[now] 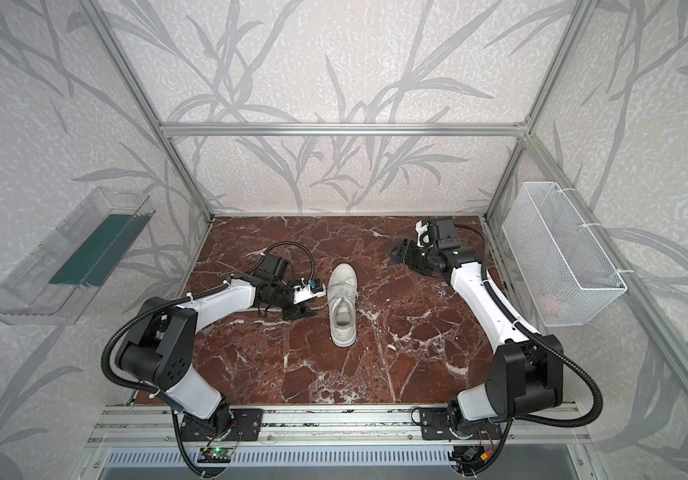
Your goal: Tie the shoes
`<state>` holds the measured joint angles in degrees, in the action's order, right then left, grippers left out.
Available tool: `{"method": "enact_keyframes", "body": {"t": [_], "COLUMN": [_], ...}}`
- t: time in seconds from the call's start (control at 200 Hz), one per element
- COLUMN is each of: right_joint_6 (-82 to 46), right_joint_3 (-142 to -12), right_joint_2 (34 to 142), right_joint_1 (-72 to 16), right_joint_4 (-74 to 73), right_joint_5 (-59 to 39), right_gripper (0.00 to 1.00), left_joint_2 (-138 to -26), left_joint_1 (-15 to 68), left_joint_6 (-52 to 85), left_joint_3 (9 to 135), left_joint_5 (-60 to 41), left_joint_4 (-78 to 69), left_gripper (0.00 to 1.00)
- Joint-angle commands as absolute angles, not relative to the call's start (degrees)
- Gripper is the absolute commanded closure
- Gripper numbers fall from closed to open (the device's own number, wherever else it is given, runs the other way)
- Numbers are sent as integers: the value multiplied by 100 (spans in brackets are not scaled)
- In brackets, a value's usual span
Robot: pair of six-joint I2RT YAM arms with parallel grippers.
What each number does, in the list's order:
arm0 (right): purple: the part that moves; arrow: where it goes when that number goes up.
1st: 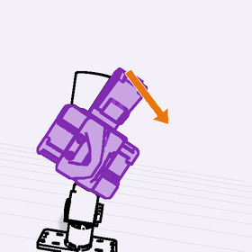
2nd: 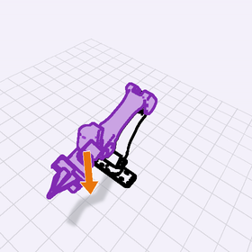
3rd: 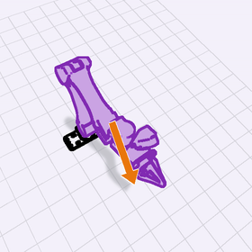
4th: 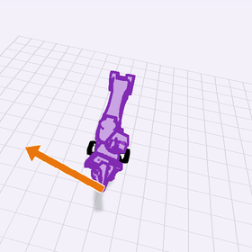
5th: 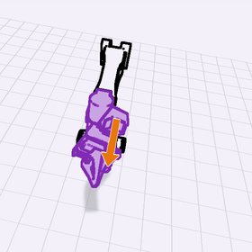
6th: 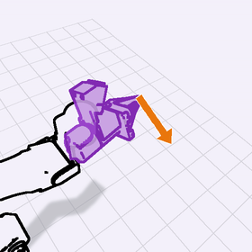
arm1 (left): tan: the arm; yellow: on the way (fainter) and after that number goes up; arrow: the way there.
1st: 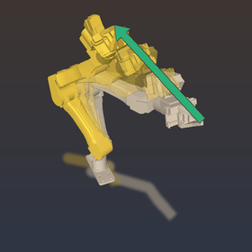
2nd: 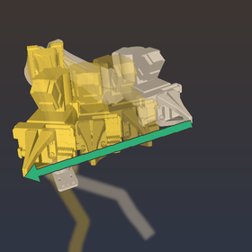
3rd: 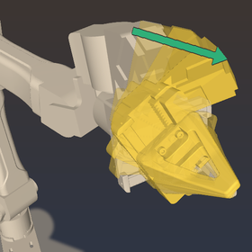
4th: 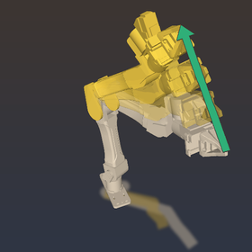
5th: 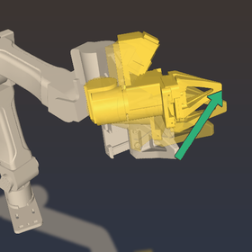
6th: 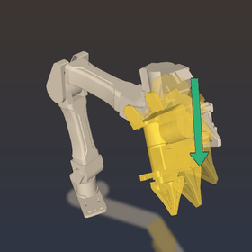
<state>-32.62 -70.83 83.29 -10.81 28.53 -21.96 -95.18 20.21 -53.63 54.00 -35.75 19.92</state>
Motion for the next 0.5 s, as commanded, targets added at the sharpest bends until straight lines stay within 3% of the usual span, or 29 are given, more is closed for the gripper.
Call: {"method": "enact_keyframes", "body": {"t": [0.0,0.495], "right_joint_6": [-3182,-3155], "right_joint_3": [-7041,-7182], "right_joint_2": [8200,8270], "right_joint_1": [-1055,-1055], "right_joint_4": [2882,2923], "right_joint_5": [-2259,-2285], "right_gripper": [27,28], "left_joint_2": [-9692,-10125], "left_joint_1": [2132,2367], "left_joint_6": [-5695,-5205], "left_joint_3": [5586,5758], "left_joint_5": [-3401,-2559], "left_joint_4": [2322,1844], "left_gripper": [52,63]}}
